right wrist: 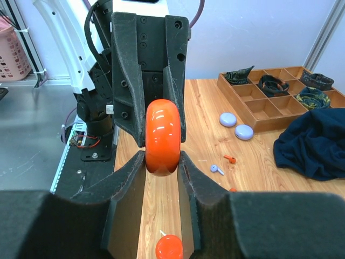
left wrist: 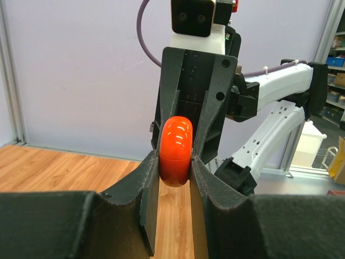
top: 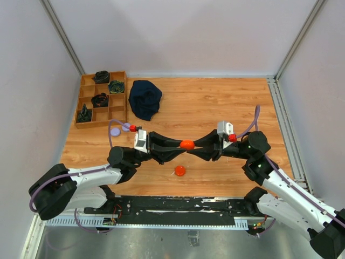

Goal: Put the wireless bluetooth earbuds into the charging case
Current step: Pick up the charging case at the center of the board.

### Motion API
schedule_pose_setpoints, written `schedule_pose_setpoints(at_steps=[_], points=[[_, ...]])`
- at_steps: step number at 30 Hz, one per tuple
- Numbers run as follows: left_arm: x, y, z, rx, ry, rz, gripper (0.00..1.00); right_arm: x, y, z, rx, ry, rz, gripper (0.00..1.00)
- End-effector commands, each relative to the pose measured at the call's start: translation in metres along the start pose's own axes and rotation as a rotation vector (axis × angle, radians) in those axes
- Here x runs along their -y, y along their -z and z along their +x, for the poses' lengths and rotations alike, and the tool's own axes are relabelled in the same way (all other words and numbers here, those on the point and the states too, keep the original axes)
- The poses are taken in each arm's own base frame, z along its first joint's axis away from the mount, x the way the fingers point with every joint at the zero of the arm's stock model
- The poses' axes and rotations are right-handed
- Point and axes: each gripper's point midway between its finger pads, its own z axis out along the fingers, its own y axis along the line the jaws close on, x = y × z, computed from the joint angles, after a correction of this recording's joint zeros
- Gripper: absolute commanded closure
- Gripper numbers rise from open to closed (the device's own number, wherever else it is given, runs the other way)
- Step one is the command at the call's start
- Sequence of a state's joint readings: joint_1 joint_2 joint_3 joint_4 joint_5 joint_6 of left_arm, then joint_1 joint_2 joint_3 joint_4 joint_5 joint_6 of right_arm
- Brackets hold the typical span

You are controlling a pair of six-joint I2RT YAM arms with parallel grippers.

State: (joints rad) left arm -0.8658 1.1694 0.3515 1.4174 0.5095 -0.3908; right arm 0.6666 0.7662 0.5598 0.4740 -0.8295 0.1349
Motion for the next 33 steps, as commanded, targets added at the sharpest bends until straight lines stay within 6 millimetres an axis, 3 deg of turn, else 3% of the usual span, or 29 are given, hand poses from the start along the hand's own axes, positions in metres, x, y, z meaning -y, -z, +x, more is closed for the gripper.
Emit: schedule_pose_setpoints(at_steps=[1, 12, 19, 25, 33], points=[[0.012, -0.002, 0.001, 0.002, 0.014, 0.053, 0.99, 0.010, -0.003, -0.008, 0.045, 0.017, 0.037, 0.71], [0.009, -0.001, 0.001, 0.023, 0.018, 0.036, 0.99, 0.012, -0.006, -0.010, 0.062, 0.005, 0.034, 0.68], [0.010, 0.001, 0.002, 0.022, 0.018, 0.038, 0.97, 0.012, -0.005, -0.011, 0.064, 0.010, 0.041, 0.76], [0.009, 0.007, 0.004, 0.009, 0.009, 0.013, 0.74, 0.011, -0.003, -0.009, 0.039, 0.022, 0.039, 0.86], [0.002, 0.015, 0.000, -0.029, -0.034, -0.061, 0.41, 0.010, 0.000, -0.002, -0.018, 0.037, 0.037, 0.87]])
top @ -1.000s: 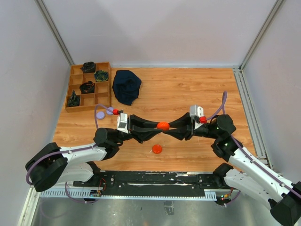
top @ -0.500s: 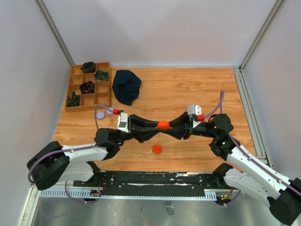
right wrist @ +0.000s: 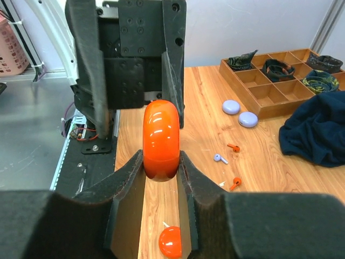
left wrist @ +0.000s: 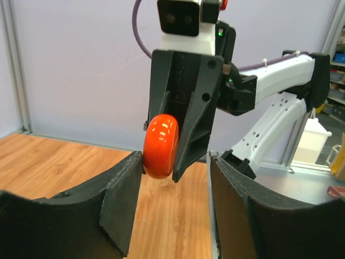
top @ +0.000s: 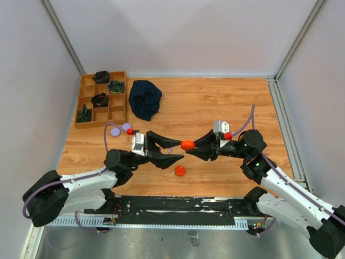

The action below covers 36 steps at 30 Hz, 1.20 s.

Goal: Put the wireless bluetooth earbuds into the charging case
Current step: Pick up the charging case at the center of the board, then open the charging case.

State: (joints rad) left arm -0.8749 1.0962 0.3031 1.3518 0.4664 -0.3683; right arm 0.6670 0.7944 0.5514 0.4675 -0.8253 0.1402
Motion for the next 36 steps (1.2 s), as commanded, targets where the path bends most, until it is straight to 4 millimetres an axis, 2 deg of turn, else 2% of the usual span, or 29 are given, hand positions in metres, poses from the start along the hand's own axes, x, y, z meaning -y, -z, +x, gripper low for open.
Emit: schedule_pose_setpoints(at_steps=[1, 4, 11, 20, 29, 36], points=[[0.000, 0.003, -0.004, -0.019, -0.036, -0.025, 0.39, 0.006, 0.002, -0.015, 0.009, 0.073, 0.028, 0.87], [-0.002, 0.002, -0.007, -0.032, -0.049, -0.039, 0.34, 0.004, 0.002, -0.013, 0.001, 0.069, 0.011, 0.87], [-0.014, -0.006, -0.004, -0.084, -0.044, -0.087, 0.30, 0.002, -0.001, -0.012, -0.006, 0.061, -0.015, 0.87], [-0.031, -0.013, -0.003, -0.117, -0.024, -0.170, 0.29, 0.001, -0.001, -0.009, -0.016, 0.056, -0.025, 0.87], [-0.042, -0.011, 0.001, -0.147, -0.028, -0.229, 0.29, -0.002, 0.000, -0.011, -0.015, 0.060, -0.033, 0.87], [-0.051, -0.015, -0.009, -0.151, -0.042, -0.281, 0.29, -0.004, 0.001, -0.004, -0.033, 0.050, -0.040, 0.87]])
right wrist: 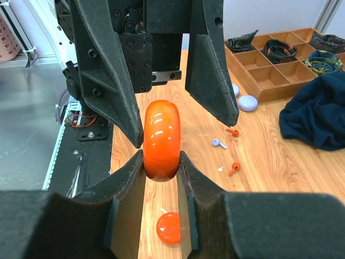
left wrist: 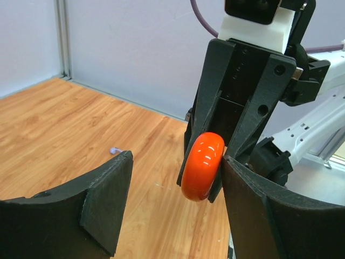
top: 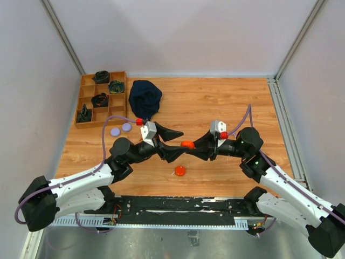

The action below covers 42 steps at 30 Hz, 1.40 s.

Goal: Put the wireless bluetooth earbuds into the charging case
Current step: Open the charging case.

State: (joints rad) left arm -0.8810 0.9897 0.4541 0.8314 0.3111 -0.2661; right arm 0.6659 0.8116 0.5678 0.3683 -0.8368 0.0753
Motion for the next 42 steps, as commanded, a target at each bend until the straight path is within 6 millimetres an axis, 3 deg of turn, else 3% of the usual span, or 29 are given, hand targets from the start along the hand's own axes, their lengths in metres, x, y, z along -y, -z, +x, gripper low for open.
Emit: schedule_pose_setpoints(at_steps=[1, 23, 31, 36, 42], points=[[-0.010, -0.008, -0.022, 0.029, -0.034, -0.064, 0.29, -0.005, 0.002, -0.020, 0.035, 0.056, -0.031, 0.87], [-0.016, -0.005, -0.036, 0.048, -0.039, -0.120, 0.26, -0.001, 0.002, -0.008, 0.012, 0.038, -0.006, 0.88], [-0.015, -0.001, -0.035, 0.031, -0.034, -0.126, 0.22, 0.014, 0.004, 0.004, -0.024, 0.026, 0.083, 0.88], [-0.045, 0.013, -0.021, -0.034, 0.011, -0.318, 0.13, 0.028, 0.010, 0.030, -0.083, 0.010, 0.170, 0.88], [-0.084, 0.042, 0.012, -0.180, 0.066, -0.585, 0.08, 0.035, 0.017, 0.056, -0.135, -0.010, 0.230, 0.88]])
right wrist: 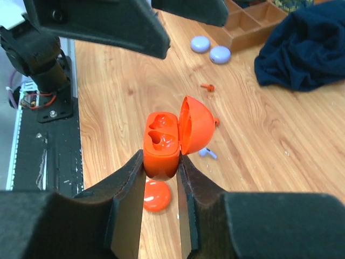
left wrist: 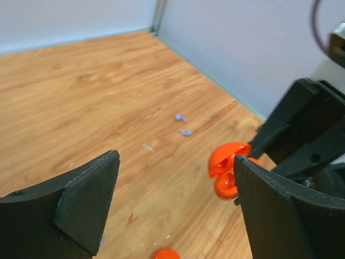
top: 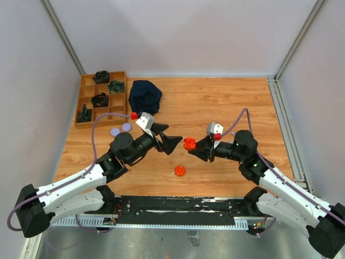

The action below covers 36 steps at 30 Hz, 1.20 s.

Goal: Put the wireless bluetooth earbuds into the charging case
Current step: Open the charging case, then pick up the earbud from the center of the board.

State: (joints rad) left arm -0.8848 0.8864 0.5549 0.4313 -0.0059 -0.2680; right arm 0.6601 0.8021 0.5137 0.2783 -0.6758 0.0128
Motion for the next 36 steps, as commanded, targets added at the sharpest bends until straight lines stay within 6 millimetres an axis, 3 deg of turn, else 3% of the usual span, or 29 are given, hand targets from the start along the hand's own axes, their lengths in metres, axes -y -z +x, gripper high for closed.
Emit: schedule_pose_setpoints(at_steps=[1, 9, 14, 23, 28, 32, 36], points=[[-0.047, 0.011, 0.020, -0.104, 0.039, -0.267, 0.07, 0.011, 0.004, 0.018, -0.035, 0.013, 0.072, 0.89], [-0.102, 0.024, 0.071, -0.309, 0.156, -0.558, 0.01, 0.015, 0.009, 0.035, -0.062, 0.016, 0.105, 0.89], [-0.117, 0.017, 0.090, -0.392, 0.191, -0.624, 0.01, 0.017, 0.011, 0.043, -0.075, 0.031, 0.122, 0.89], [-0.161, 0.014, 0.124, -0.517, 0.233, -0.949, 0.01, 0.018, 0.016, 0.051, -0.072, 0.055, 0.142, 0.89], [-0.177, 0.013, 0.151, -0.599, 0.278, -1.060, 0.08, 0.019, 0.019, 0.049, -0.058, 0.064, 0.156, 0.89], [-0.183, 0.009, 0.165, -0.621, 0.327, -1.091, 0.25, 0.018, 0.020, 0.047, -0.051, 0.065, 0.155, 0.89], [-0.191, 0.010, 0.178, -0.655, 0.368, -1.142, 0.31, 0.017, 0.020, 0.047, -0.048, 0.066, 0.156, 0.89]])
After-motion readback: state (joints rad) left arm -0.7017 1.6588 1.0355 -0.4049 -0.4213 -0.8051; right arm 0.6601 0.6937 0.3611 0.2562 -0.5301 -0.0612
